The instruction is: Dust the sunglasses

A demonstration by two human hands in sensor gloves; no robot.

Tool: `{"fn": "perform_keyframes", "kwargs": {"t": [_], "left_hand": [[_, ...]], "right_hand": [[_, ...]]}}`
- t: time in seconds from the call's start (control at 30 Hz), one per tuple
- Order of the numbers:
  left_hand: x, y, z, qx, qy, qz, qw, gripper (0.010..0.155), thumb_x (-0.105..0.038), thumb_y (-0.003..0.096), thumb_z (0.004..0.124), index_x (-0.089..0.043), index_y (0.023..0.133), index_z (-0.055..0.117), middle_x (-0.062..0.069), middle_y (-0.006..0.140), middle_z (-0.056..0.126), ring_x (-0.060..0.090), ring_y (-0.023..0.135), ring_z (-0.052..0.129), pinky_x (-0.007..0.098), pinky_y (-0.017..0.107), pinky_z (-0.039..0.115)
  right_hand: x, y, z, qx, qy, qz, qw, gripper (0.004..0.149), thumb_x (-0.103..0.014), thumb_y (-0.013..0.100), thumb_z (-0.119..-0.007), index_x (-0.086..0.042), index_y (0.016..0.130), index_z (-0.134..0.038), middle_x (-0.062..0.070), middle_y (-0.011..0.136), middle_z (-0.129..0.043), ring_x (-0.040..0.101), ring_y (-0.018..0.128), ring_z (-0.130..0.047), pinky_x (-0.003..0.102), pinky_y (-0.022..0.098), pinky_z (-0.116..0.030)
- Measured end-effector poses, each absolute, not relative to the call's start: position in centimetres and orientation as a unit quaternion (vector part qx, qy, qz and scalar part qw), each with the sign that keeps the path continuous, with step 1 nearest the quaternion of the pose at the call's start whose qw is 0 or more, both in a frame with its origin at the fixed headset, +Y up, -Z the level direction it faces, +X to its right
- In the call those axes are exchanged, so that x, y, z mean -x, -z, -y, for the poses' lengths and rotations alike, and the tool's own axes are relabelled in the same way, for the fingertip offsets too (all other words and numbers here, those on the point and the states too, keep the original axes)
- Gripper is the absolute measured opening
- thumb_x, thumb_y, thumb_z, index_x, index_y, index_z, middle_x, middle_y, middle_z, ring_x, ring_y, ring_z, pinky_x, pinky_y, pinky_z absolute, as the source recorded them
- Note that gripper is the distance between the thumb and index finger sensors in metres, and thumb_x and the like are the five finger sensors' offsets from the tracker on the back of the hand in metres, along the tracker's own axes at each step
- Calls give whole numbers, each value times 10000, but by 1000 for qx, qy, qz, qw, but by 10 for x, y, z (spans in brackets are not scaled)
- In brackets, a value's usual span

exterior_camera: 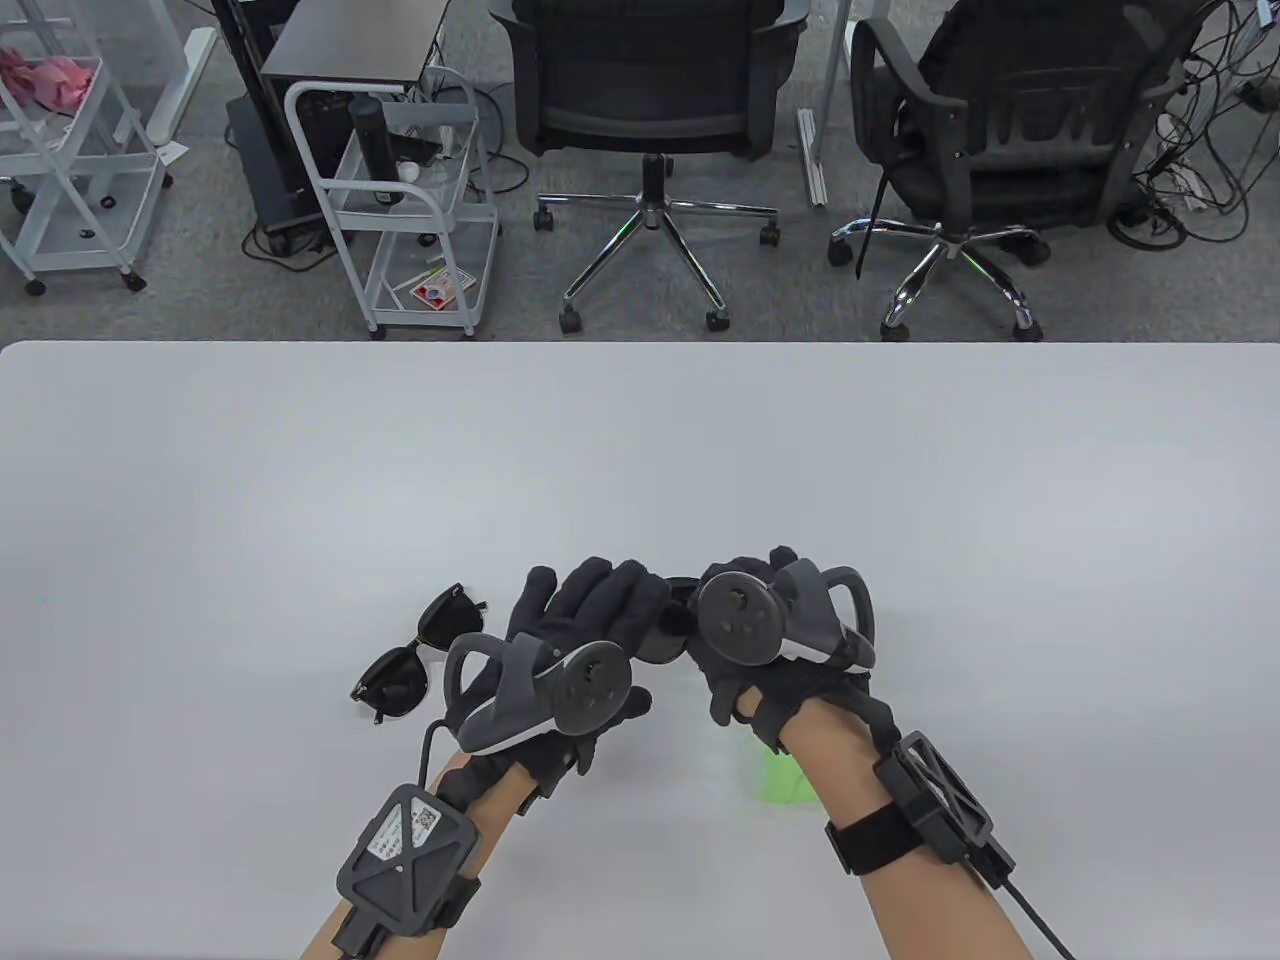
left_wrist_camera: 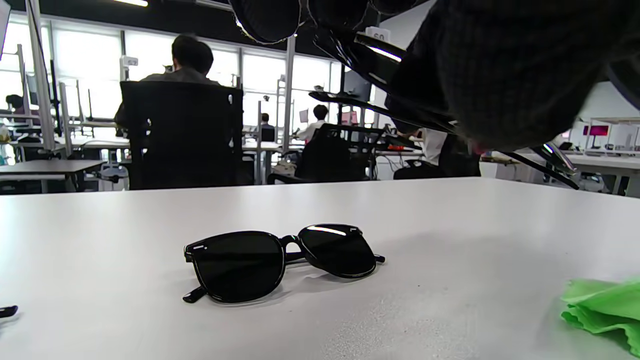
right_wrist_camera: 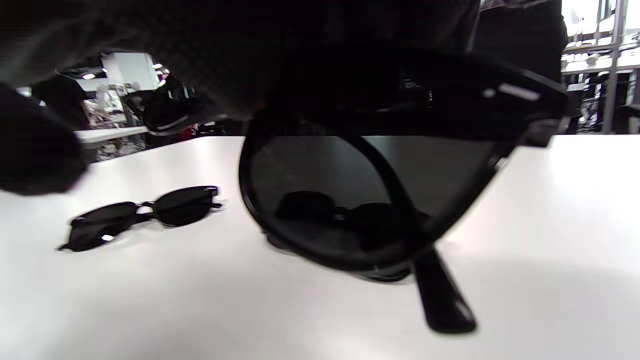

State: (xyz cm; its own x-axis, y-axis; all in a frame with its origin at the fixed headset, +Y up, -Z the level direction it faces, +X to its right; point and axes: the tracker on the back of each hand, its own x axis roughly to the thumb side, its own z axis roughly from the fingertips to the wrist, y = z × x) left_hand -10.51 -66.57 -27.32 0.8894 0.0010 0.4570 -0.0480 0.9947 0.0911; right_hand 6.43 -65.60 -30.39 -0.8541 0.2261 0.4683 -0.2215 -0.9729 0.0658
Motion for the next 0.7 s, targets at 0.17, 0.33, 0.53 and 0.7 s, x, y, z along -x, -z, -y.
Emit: {"fn": "perform_keyframes", "kwargs": {"t": [0.17,0.33,0.53,0.7], "left_hand": [[97,272,669,-76,46,228,970,905,-599,257,938,-487,1041,499,-216,1115,585,145,1089,685,556,815,481],[92,271,671,-63,32,222,972,914,-608,204,984,-475,1010,575,-205,1056,661,117,1016,783,538,802,535],[93,268,671,-57,43,217,974,952,-612,209,978,-451,1023,513,-189,1084,618,101,999,818,523,793,557],[95,267,670,-75,50,205,975,893,-609,233,969,-441,1005,553,-177,1062,683,109,980,867,505,783,589]], "right_hand": [[-63,299,664,-249,-950,-37,188,451,-358,432,-889,-44,757,-880,201,946,-807,500,860,-777,700,604,-509],[-65,295,668,-256,-951,-27,173,451,-355,428,-895,-53,763,-876,194,951,-803,496,861,-779,700,605,-509],[-59,285,662,-267,-956,35,117,449,-351,412,-916,-58,752,-888,184,938,-823,488,855,-799,698,608,-524],[-55,280,660,-272,-954,64,111,450,-353,411,-918,-59,751,-892,176,933,-832,477,851,-812,693,612,-534]]}}
